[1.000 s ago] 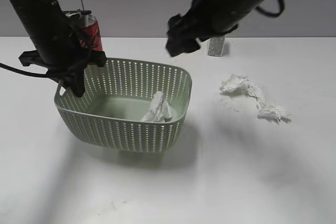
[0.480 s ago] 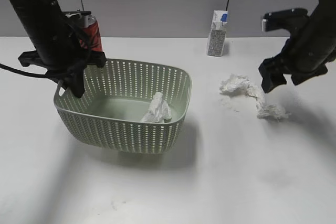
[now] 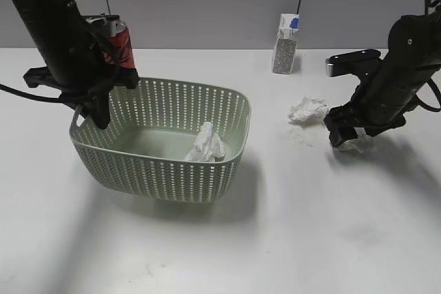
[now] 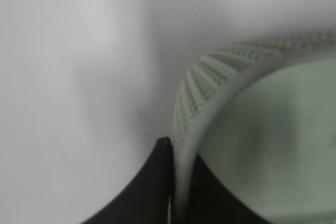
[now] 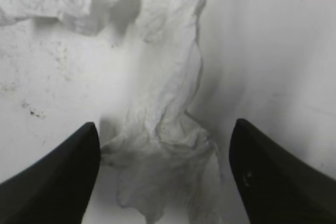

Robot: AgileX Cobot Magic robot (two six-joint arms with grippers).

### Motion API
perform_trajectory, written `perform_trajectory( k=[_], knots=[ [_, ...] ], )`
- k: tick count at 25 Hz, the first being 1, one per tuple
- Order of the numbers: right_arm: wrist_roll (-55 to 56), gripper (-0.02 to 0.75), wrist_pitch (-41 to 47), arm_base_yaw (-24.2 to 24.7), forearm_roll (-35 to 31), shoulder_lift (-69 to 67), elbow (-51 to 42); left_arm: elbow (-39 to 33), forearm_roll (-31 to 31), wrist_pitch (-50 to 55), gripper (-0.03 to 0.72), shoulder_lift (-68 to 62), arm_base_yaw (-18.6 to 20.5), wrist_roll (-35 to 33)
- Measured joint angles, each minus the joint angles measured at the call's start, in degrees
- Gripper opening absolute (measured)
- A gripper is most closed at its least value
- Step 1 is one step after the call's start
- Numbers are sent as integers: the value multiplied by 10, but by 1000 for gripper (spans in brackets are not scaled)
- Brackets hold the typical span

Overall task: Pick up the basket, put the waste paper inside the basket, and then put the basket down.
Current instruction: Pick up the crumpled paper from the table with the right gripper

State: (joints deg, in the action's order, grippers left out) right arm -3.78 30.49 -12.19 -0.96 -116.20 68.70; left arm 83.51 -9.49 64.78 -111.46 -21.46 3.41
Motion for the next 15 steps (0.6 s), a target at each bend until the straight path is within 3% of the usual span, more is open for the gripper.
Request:
perform_trajectory(
  k=[3,5,10,13,15],
  knots=[
    [0,551,-6,0,0,-6,0,0,0,0,-1,0,0,0],
    [0,494,-5,0,0,-11,0,0,0,0,-1,0,0,0],
    [1,269,12,0,-1,-13,-1,0,0,0,-1,0,0,0],
    [0,82,34,0,-1,-9,-1,0,0,0,-1,0,0,0],
    [-1,27,55,-1,-11,3,-1,0,0,0,-1,0,0,0]
  ],
)
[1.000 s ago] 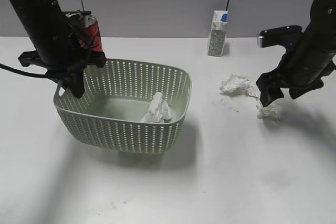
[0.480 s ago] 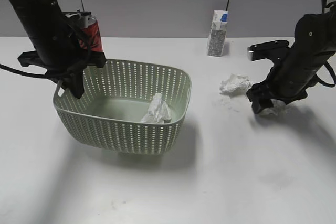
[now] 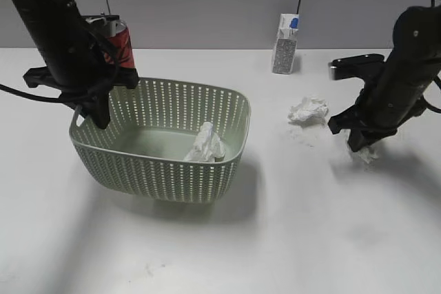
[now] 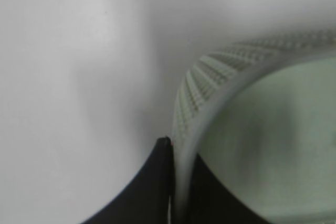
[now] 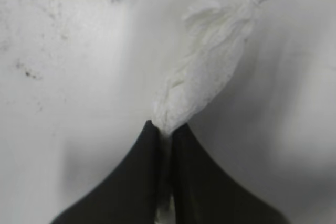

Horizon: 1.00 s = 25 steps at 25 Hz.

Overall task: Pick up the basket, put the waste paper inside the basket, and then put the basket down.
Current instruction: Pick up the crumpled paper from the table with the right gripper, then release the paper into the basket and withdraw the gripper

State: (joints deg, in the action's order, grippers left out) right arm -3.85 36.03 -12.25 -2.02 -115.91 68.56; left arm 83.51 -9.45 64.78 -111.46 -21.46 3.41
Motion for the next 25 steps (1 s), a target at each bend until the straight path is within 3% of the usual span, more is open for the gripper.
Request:
perform_trajectory(
  k=[3,6,11,16,19,21,25],
  knots=[
    [-30,16,17,-9,-42,34,-1,0,1,0,-1,0,0,0],
    [-96,16,16,-39,-131,82,-1,0,1,0,-1,0,0,0],
    [-197,16,-47,-149,-255,144,0,0,1,0,-1,0,0,0],
    [-212,15,-156,-267,-267,152,8,0,1,0,-1,0,0,0],
    [-214,36,-197,-313,-254,145,8,0,1,0,-1,0,0,0],
    [-214,132,-201,-325,-253,135,8,0,1,0,-1,0,0,0],
    [-214,498,-202,-326,-249,125,9,0,1,0,-1,0,0,0]
  ],
)
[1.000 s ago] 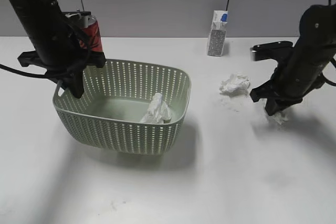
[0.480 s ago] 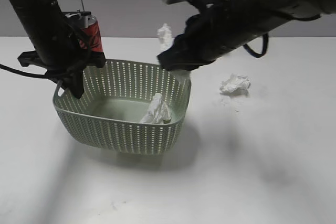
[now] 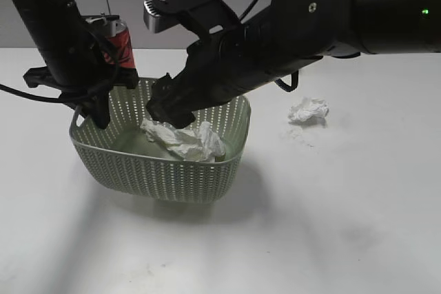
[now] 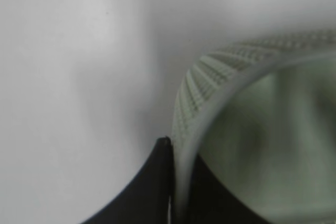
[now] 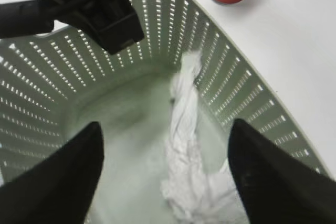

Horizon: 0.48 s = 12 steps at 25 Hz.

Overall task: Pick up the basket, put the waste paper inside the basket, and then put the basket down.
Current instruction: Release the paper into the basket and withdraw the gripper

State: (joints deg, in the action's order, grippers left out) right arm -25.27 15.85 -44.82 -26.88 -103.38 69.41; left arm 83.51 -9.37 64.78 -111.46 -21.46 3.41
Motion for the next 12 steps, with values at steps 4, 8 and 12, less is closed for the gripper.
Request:
perform_trajectory(
  k=[4,8,12],
  knots=[
    [9,632,-2,7,13,6,0,0,1,0,-1,0,0,0],
    [84,631,-4,54,79,15,10,0,1,0,-1,0,0,0],
    [142,619,-13,136,131,13,13,0,1,0,-1,0,0,0]
  ],
)
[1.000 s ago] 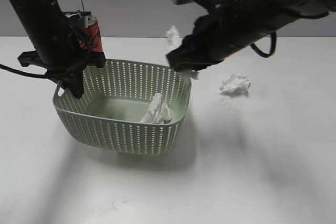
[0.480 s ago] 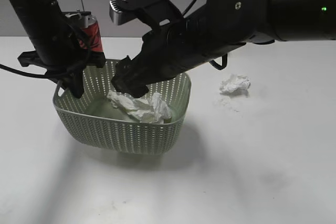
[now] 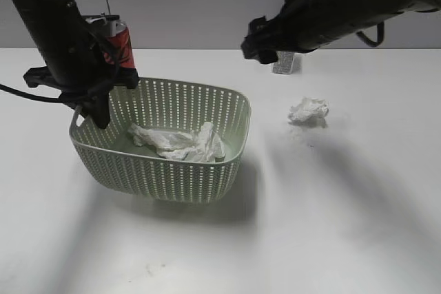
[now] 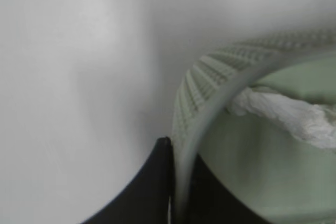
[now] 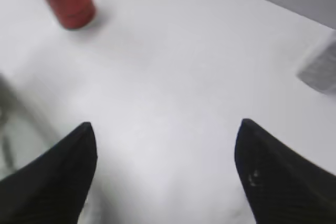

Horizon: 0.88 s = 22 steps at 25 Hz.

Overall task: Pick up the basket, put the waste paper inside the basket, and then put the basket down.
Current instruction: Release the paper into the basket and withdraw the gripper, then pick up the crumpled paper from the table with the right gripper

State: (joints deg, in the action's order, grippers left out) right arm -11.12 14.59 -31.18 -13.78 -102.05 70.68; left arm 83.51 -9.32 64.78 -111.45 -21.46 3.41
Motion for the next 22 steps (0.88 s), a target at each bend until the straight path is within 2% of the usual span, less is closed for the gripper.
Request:
perform_trajectory(
  k=[5,8,12,22],
  knots=[
    [10,601,-22,80,32,-43,1,0,0,-5,-1,0,0,0],
    [11,596,-59,102,91,-99,1,0,0,-6,-1,0,0,0],
    [11,594,-100,110,144,-155,1,0,0,-6,-1,0,0,0],
    [13,592,-94,111,152,-212,1,0,7,-7,-1,0,0,-1]
  ],
)
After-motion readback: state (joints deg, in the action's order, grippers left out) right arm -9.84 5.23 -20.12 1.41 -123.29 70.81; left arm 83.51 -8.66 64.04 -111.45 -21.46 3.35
